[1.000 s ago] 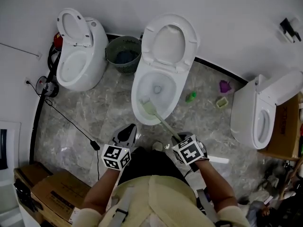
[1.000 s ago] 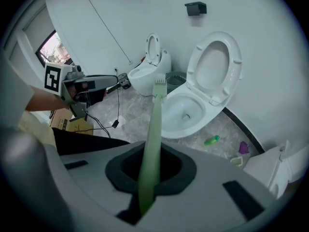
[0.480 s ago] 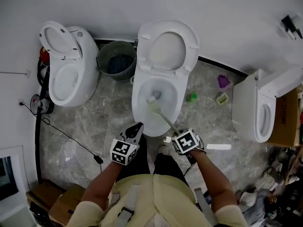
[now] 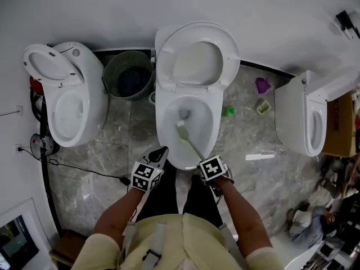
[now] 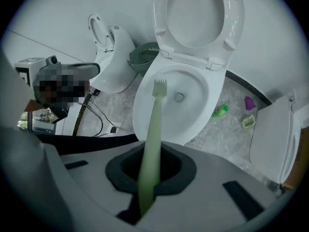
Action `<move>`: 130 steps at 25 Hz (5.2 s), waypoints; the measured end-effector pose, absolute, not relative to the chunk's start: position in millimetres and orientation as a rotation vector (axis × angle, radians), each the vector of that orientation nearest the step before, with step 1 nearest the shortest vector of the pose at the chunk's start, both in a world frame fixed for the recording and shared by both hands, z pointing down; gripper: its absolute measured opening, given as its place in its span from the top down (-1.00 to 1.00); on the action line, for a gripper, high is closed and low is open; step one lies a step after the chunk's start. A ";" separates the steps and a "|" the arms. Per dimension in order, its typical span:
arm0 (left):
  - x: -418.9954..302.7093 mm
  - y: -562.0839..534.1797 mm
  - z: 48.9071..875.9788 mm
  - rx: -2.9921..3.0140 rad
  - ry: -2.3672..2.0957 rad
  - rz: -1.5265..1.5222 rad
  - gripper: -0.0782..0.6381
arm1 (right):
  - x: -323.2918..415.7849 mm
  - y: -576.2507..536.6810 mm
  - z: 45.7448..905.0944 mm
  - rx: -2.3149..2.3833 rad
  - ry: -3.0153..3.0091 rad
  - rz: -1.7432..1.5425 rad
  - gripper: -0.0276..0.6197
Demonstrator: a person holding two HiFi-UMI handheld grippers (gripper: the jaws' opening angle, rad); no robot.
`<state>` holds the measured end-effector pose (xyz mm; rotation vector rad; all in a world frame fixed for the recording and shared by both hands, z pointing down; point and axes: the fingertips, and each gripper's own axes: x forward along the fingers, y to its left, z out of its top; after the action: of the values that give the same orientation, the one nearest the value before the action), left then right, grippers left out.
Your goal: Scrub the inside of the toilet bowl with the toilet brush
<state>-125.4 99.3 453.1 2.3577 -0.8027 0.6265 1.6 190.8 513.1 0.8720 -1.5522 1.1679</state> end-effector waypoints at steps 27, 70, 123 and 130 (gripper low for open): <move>-83.2 95.2 575.3 2.051 -0.858 0.792 0.75 | 39.7 187.1 653.7 0.571 -1.428 1.210 0.82; -66.9 48.9 607.8 2.095 -0.803 0.736 0.75 | 75.8 47.1 690.5 0.754 -1.356 1.054 0.82; -100.0 82.1 616.4 2.033 -0.849 0.738 0.75 | 18.3 201.2 673.9 0.564 -1.324 1.314 0.83; -98.7 81.2 615.4 2.039 -0.850 0.712 0.75 | 3.4 175.3 677.7 0.554 -1.375 1.269 0.83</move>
<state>-98.7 81.2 615.4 2.0387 -0.8498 0.7123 3.4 175.3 677.7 0.5537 -1.3749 1.2688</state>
